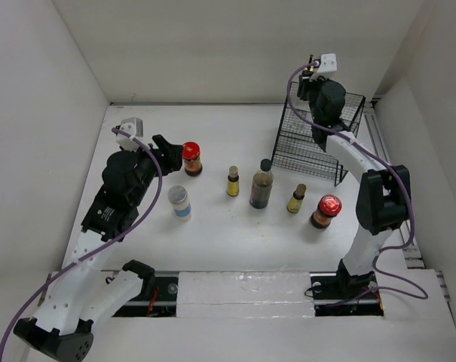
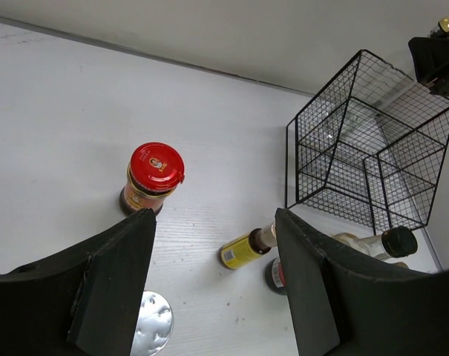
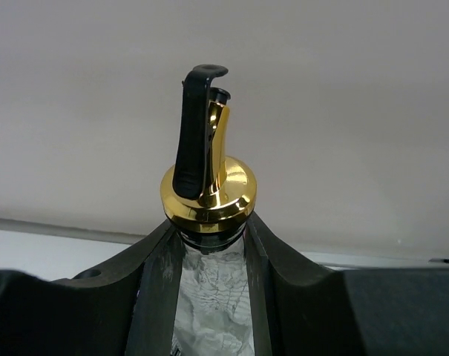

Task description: Organize the condiment bottles

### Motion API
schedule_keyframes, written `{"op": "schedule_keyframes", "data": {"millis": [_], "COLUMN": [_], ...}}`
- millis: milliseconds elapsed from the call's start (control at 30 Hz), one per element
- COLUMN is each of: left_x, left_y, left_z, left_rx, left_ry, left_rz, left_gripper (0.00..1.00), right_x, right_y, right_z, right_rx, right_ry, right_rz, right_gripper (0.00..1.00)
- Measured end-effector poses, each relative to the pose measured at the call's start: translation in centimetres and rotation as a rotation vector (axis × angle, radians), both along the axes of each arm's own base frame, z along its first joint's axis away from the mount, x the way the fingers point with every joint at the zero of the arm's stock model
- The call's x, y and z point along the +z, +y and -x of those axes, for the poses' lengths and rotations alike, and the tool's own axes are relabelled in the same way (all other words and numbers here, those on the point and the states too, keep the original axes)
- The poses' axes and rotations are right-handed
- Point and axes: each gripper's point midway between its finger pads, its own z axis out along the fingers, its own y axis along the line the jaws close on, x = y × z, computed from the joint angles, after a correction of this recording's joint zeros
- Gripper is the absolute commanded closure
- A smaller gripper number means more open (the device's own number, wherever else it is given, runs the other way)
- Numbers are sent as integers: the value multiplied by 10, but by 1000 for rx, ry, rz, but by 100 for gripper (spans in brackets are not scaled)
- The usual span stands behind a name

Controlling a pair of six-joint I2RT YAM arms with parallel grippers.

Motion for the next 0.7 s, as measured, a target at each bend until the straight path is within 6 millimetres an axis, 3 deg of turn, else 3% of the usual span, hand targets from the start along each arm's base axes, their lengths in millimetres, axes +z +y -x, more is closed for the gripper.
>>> {"op": "schedule_keyframes", "data": {"millis": [367, 467, 567, 700], "left_x": [0, 0, 0, 1], "left_y": [0, -1, -1, -1], "left_z": [0, 0, 0, 1], "left_rx": [-3, -5, -6, -7], "left_ry": [0, 0, -1, -4], "left_rz": [1, 1, 1, 3], "left_gripper": [39, 39, 39, 39], "right_x": [-38, -49, -48, -42], "right_y": [-28, -37, -38, -34], "right_z": [-5, -8, -9, -9], "right_rx": [8, 4, 9, 32], "right_ry": [90, 119, 122, 128], "right_rz": [-119, -146, -157, -173], "right_gripper": [87, 73, 53, 37]}}
